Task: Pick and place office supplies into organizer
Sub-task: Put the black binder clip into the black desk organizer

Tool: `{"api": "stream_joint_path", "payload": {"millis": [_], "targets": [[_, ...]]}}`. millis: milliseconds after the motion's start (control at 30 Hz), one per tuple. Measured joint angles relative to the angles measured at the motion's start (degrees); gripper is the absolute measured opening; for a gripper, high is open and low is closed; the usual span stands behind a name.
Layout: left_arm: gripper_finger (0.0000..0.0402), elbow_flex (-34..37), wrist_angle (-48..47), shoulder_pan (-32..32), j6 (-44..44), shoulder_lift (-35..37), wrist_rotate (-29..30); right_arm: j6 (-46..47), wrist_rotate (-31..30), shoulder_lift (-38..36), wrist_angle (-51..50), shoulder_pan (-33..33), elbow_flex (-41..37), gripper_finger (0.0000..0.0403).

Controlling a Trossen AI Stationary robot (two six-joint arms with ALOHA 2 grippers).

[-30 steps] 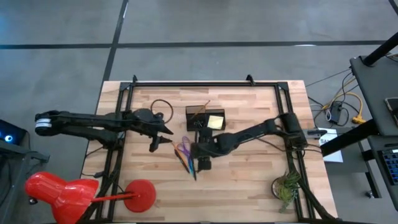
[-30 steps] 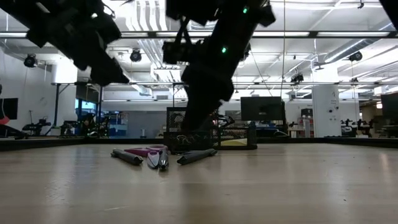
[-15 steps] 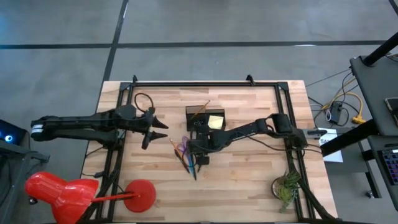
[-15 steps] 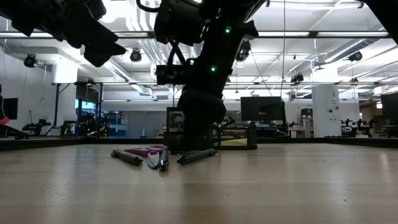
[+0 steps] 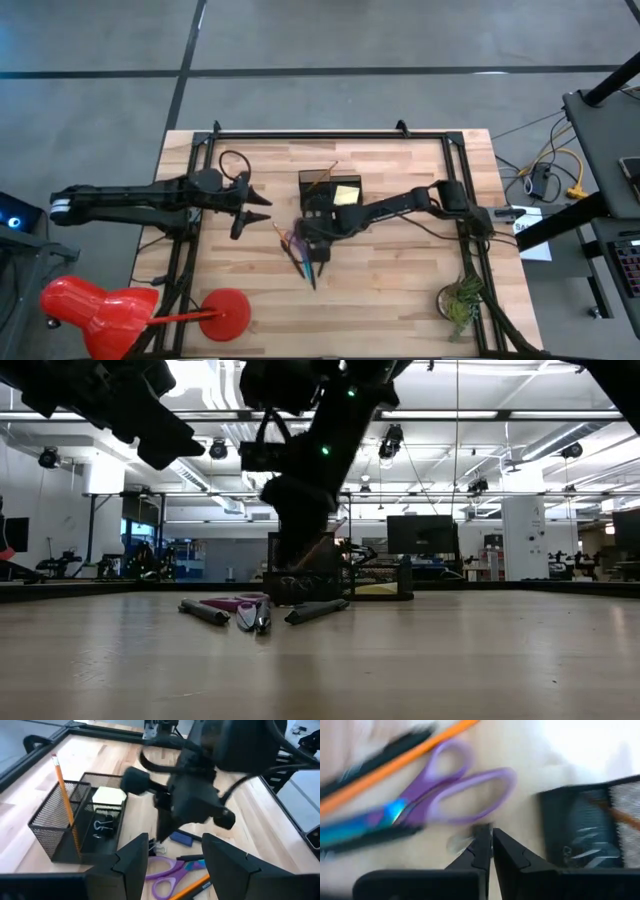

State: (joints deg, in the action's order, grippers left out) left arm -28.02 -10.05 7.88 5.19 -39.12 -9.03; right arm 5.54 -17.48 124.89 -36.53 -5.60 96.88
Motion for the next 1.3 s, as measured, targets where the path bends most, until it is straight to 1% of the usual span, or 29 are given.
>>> {"api": "stream_joint_path", "payload": {"millis": [100,167,200,267,333,400,500,567,700,767,833,900,1000,1100,1200,1300], "targets": [[0.0170,-0.2,0.0,0.0,-0.1,-0.1,0.6,2.1,-2.0,-1.6,-0.3,0.5,2.4,0.0008],[0.0170,-0.3,0.0,0.0,-0.1,-0.2,0.6,2.2,-2.2,-2.1,-2.3,0.7,3.9,0.0008],[0.0170,-0.3,0.2,0.0,-0.1,-0.3,0.6,2.1,-1.2,-2.2,-4.0,0.9,4.6,0.0008],[0.0170,-0.3,0.0,0.0,-0.1,-0.4,0.6,2.2,3.0,-2.1,-7.4,1.4,5.3,0.0008],[0.0170,-0.3,0.2,0.0,-0.1,-0.6,0.6,2.0,5.4,-2.1,-8.3,1.4,5.2,0.0009],[0.0170,-0.1,0.0,0.0,-0.1,-1.0,0.6,-0.1,6.0,-2.1,-8.2,0.0,4.7,0.0016],[0.0170,-0.1,0.1,0.0,-0.1,-1.5,0.6,-2.8,6.5,-0.8,-8.0,-2.5,4.2,0.0045],[0.0170,-0.1,0.1,0.0,-0.1,-2.1,0.6,-2.5,6.5,0.5,-7.6,-3.2,4.0,0.0075],[0.0170,0.0,0.3,0.0,-0.1,-3.1,0.6,-2.0,3.3,1.7,-7.1,-2.4,4.1,0.0137],[0.0170,0.0,-0.1,0.0,-0.1,-3.6,0.6,-2.2,3.0,2.6,-6.9,-1.9,4.1,0.0163],[0.0170,0.0,0.2,0.0,-0.1,-4.0,0.6,-1.3,3.0,3.5,-6.9,-1.9,4.1,0.0183],[0.0170,0.0,0.0,0.0,-0.1,-4.2,0.6,-1.0,4.2,3.5,-6.9,-1.4,4.1,0.0195],[0.0170,0.0,0.0,0.0,-0.1,-4.3,0.6,-1.2,3.6,4.4,-6.0,-1.0,4.1,0.0199],[0.0170,0.0,0.1,0.0,-0.1,-4.3,0.6,-0.9,3.1,5.0,-4.9,-0.9,4.0,0.0192],[0.0170,0.1,0.1,0.0,-0.1,-4.1,0.6,-0.8,2.7,5.0,-4.7,-0.5,4.1,0.0178],[0.0170,0.1,0.1,0.0,-0.1,-4.3,0.6,-1.8,2.1,5.6,-4.9,0.2,4.0,0.0151]]}}
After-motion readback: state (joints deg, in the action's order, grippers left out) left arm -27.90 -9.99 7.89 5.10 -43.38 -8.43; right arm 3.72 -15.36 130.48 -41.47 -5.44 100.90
